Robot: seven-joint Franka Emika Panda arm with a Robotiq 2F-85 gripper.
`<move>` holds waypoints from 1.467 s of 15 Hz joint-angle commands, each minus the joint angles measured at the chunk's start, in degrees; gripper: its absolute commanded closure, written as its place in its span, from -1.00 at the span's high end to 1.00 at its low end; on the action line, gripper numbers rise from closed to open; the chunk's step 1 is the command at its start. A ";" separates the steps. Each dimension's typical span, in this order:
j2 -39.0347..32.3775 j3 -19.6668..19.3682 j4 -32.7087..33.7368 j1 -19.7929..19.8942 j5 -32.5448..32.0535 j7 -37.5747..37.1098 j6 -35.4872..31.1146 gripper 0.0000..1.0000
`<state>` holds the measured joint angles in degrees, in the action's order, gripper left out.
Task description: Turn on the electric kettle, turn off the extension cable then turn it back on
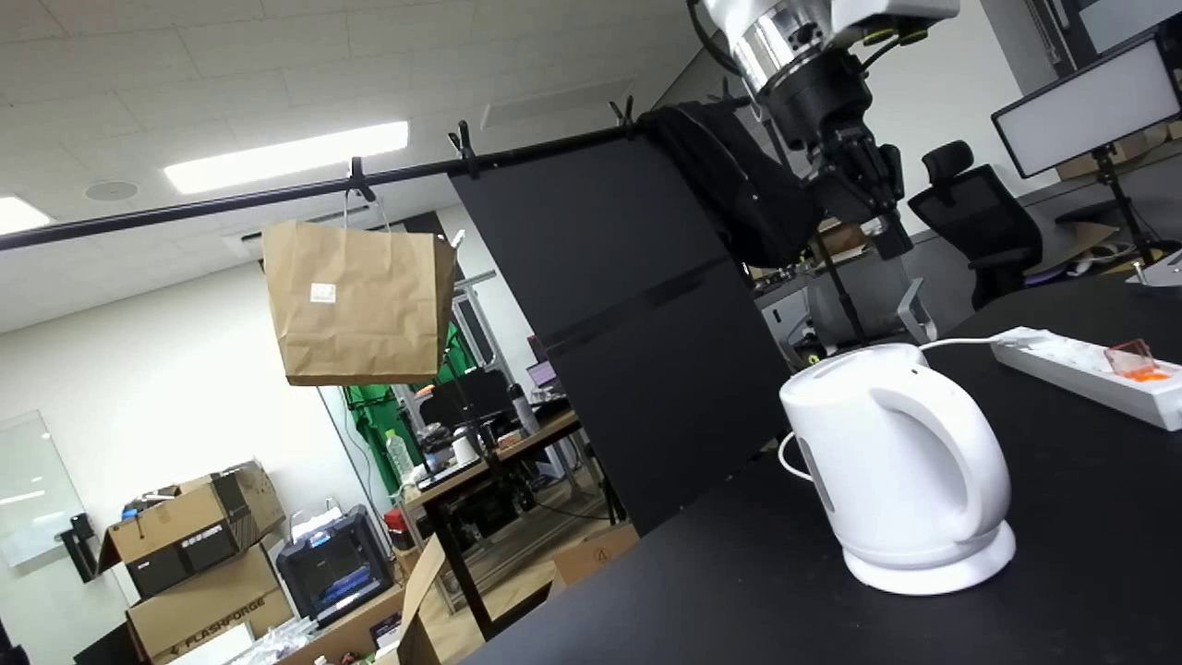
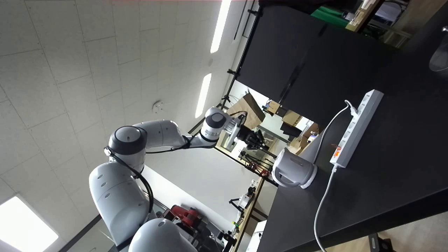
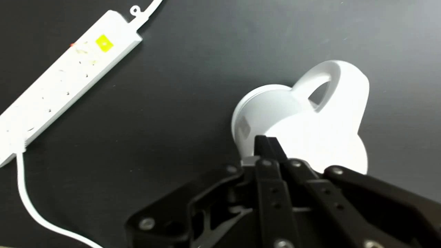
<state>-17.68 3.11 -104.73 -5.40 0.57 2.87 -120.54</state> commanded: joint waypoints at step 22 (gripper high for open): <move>-4.14 -6.07 -5.88 4.68 -4.16 -9.20 -9.79 -1.00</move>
<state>-21.73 -2.92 -109.70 -2.16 -4.46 -6.61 -129.50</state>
